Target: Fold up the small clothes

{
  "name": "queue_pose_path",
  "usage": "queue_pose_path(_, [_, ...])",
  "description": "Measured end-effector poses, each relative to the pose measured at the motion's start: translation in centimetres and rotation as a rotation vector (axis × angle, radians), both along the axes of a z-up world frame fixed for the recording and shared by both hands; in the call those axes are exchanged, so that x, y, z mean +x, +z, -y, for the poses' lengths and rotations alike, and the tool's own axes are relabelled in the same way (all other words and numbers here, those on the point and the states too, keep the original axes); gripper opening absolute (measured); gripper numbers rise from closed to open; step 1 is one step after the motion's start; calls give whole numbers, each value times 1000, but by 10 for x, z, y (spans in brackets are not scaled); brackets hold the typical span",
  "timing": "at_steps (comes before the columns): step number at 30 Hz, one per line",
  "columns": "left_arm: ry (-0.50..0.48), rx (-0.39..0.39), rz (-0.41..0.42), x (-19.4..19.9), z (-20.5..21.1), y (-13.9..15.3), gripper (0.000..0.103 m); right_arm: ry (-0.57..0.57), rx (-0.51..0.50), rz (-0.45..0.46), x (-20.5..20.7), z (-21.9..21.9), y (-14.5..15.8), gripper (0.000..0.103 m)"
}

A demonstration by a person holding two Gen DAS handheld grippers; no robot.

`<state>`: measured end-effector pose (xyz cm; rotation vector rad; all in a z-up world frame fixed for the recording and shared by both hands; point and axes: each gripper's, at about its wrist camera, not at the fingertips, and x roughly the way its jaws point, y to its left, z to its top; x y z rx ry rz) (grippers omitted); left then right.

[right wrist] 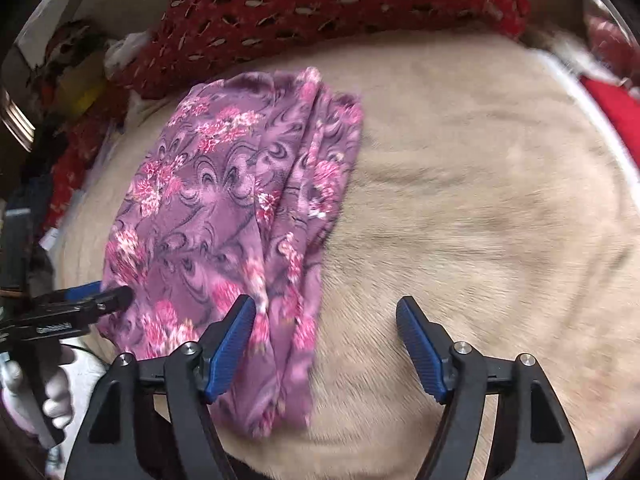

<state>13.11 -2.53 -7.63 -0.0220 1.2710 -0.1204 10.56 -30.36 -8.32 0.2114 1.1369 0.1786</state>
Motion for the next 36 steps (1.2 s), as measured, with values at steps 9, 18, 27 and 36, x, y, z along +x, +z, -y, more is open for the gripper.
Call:
queue_pose_path(9, [13, 88, 187, -62, -8, 38, 98, -15, -201, 126, -50, -17, 58, 86])
queue_pose_path(18, [28, 197, 275, -83, 5, 46, 99, -15, -289, 238, -85, -32, 83, 87])
queue_pose_path(27, [-3, 180, 308, -97, 13, 57, 99, -42, -252, 274, -99, -32, 92, 87])
queue_pose_path(36, [-12, 160, 328, -109, 26, 61, 99, -59, -245, 290, -107, -31, 95, 87])
